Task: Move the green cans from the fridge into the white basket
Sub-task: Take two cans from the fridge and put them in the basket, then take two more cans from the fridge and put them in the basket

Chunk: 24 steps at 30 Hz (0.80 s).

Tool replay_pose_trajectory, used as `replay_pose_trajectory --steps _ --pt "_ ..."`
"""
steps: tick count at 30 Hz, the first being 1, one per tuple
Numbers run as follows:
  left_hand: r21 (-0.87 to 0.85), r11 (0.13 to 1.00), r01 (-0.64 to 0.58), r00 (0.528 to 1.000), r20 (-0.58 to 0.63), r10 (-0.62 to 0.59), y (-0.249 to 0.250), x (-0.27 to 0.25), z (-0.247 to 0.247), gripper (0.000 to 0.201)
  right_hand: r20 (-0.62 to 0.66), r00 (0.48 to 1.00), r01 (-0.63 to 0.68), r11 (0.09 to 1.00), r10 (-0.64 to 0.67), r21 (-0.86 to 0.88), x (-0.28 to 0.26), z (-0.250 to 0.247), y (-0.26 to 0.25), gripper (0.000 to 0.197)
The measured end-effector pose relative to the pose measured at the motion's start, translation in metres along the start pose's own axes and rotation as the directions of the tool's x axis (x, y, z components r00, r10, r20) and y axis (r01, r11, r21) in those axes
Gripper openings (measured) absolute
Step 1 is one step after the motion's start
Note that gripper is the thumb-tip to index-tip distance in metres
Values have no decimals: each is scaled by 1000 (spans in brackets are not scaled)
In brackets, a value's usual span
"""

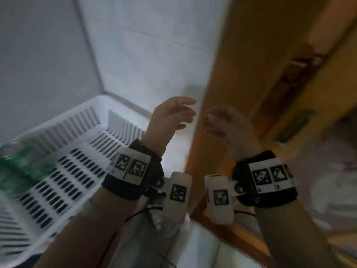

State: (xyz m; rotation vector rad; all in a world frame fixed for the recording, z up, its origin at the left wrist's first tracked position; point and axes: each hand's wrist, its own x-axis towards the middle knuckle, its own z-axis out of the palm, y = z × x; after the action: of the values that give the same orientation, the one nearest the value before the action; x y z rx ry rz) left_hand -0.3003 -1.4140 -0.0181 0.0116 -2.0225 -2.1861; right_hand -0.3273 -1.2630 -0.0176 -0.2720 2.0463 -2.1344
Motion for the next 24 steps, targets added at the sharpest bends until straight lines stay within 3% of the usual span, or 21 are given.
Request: replay_pose_trajectory --steps 4,7,12,18,24 --pt "-142 989 32 953 303 13 -9 -34 196 24 -324 944 53 998 -64 -43 -107 -187 -13 22" --pt "-194 980 38 851 520 69 -19 -83 351 26 -556 825 71 994 -103 -80 -209 -317 -19 26" --pt "-171 958 231 596 803 0 -24 -188 571 22 -831 548 47 996 -91 -78 -382 -479 -30 22" --pt "-110 939 326 264 964 21 -29 -302 775 14 -975 192 65 993 -112 -101 -548 -608 -40 20" --pt "-106 943 315 -13 993 116 -44 -399 966 16 -990 -26 15 990 -140 -141 -664 -744 -42 19"
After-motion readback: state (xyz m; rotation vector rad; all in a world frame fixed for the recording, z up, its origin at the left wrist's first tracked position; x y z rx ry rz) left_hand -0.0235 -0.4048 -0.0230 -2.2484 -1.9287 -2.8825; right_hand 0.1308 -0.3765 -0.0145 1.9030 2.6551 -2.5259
